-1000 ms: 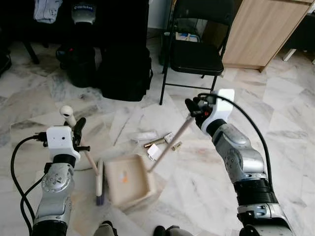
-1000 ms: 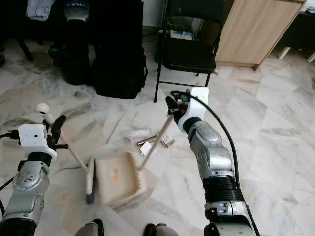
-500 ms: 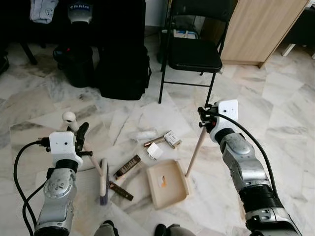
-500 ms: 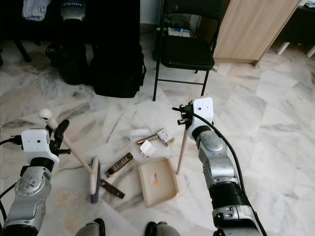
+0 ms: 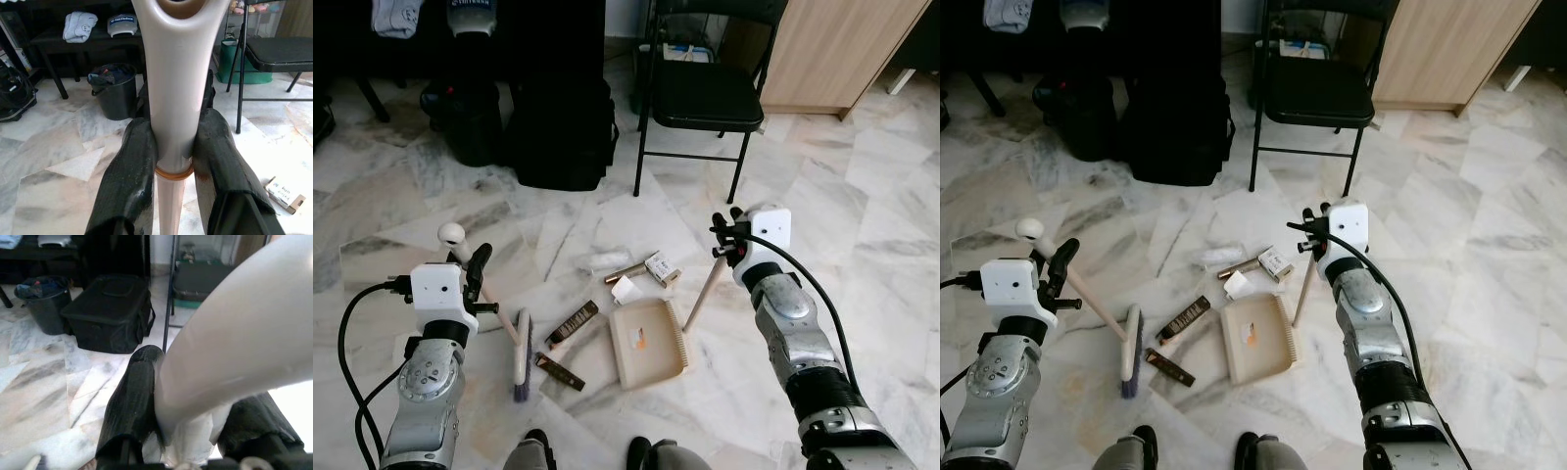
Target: Sweep floor
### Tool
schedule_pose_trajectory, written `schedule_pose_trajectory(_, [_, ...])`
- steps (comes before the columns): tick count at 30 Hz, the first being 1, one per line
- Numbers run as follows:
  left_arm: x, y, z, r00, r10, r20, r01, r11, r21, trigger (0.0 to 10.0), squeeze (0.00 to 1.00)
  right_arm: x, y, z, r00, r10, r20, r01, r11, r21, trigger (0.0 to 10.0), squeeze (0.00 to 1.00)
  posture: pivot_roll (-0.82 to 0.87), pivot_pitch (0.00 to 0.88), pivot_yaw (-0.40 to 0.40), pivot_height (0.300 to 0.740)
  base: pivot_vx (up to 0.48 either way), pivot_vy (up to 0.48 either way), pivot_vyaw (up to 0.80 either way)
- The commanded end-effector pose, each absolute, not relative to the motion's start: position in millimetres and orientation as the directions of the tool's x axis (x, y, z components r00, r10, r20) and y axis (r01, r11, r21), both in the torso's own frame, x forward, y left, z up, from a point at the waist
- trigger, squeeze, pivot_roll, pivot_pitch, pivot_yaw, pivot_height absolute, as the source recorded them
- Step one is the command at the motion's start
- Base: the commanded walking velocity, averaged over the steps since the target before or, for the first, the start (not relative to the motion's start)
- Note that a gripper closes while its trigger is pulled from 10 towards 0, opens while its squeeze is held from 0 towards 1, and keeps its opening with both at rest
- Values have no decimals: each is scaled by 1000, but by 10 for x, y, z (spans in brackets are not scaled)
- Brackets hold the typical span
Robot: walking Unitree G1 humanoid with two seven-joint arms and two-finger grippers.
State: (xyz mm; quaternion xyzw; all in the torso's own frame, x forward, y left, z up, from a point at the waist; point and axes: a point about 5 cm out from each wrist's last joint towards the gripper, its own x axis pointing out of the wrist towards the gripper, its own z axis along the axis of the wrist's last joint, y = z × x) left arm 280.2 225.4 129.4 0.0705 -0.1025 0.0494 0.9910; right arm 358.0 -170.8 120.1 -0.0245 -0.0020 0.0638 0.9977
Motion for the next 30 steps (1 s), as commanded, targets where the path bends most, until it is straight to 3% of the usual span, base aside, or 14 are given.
schedule_pose_trajectory(1, [2763, 2274, 1296, 976, 81, 202, -111, 983, 144, 10000, 0, 3607, -1726, 1277, 992, 116, 51, -115, 993, -31, 10000, 0, -22, 337, -65, 740, 0, 0, 0])
schedule_pose_trajectory(13, [2610, 2388, 1227, 985, 100, 142, -125, 975, 183, 10000, 0, 3566, -1730, 1102, 993, 113, 36, -112, 993, -36, 10000, 0, 0, 398, -50, 740, 0, 0, 0])
schedule_pose_trajectory(19, [2568, 2552, 1262, 973, 179, 148, -216, 931, 293, 10000, 0, 3558, -1684, 1052, 991, 129, 26, -128, 991, -32, 10000, 0, 9, 399, -51, 740, 0, 0, 0])
schedule_pose_trajectory(30, [2305, 2815, 1305, 971, 222, 91, -240, 879, 411, 10000, 0, 3593, -1635, 1049, 991, 135, 17, -134, 991, -21, 10000, 0, 44, 372, -40, 740, 0, 0, 0])
